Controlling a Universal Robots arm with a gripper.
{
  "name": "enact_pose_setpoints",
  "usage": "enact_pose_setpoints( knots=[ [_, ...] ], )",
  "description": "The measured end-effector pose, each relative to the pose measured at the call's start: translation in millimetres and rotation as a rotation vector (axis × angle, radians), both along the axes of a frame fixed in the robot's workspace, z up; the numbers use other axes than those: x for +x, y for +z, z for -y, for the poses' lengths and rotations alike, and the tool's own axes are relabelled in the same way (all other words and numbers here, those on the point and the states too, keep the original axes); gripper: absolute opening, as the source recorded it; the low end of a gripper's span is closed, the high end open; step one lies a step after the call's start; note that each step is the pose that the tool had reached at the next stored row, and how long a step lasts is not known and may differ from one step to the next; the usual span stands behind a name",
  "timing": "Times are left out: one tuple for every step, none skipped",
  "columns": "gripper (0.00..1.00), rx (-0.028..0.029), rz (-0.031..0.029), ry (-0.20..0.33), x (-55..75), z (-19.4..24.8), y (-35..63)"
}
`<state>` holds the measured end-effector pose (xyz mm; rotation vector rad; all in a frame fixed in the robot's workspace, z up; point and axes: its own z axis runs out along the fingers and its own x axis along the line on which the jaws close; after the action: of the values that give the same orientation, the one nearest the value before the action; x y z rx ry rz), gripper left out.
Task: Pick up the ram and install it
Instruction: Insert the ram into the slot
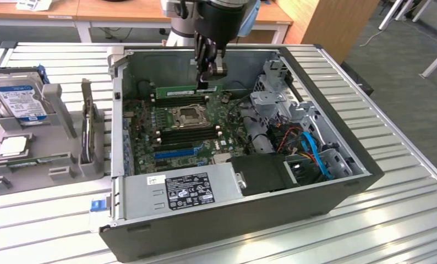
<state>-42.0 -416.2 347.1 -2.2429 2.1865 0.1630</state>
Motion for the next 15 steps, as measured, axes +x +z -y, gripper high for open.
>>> enact_pose_setpoints(
  knots=[
    [0.12, -0.0001, 0.0000, 0.000, 0.0, 0.0, -1.6],
    [0.12, -0.0001, 0.0001, 0.000, 0.0, 0.0, -3.3],
    [0.12, -0.0001, 0.0000, 0.000, 0.0, 0.0, -5.0],
    [0.12, -0.0002, 0.0000, 0.000, 0.0, 0.0, -6.7],
    [0.12, -0.0002, 0.0000, 0.000, 0.0, 0.0, -8.5],
    [0.12, 0.0000, 0.0001, 0.000, 0.0, 0.0, -10.3],
    [0.12, -0.0001, 0.0001, 0.000, 0.0, 0.0, -11.9],
    [0.12, -0.0001, 0.0001, 0.000, 0.0, 0.0, -13.5],
    [0.12, -0.0001, 0.0001, 0.000, 0.0, 0.0, -15.1],
    [0.12, -0.0001, 0.0001, 0.000, 0.0, 0.0, -16.7],
    [0.12, -0.0001, 0.0000, 0.000, 0.0, 0.0, -18.3],
    [0.12, -0.0001, 0.0001, 0.000, 0.0, 0.0, -20.0],
    [0.12, -0.0001, 0.0001, 0.000, 0.0, 0.0, -21.5],
    [0.12, -0.0002, 0.0000, 0.000, 0.0, 0.0, -23.0],
    [0.12, -0.0001, 0.0000, 0.000, 0.0, 0.0, -24.5]
  ],
)
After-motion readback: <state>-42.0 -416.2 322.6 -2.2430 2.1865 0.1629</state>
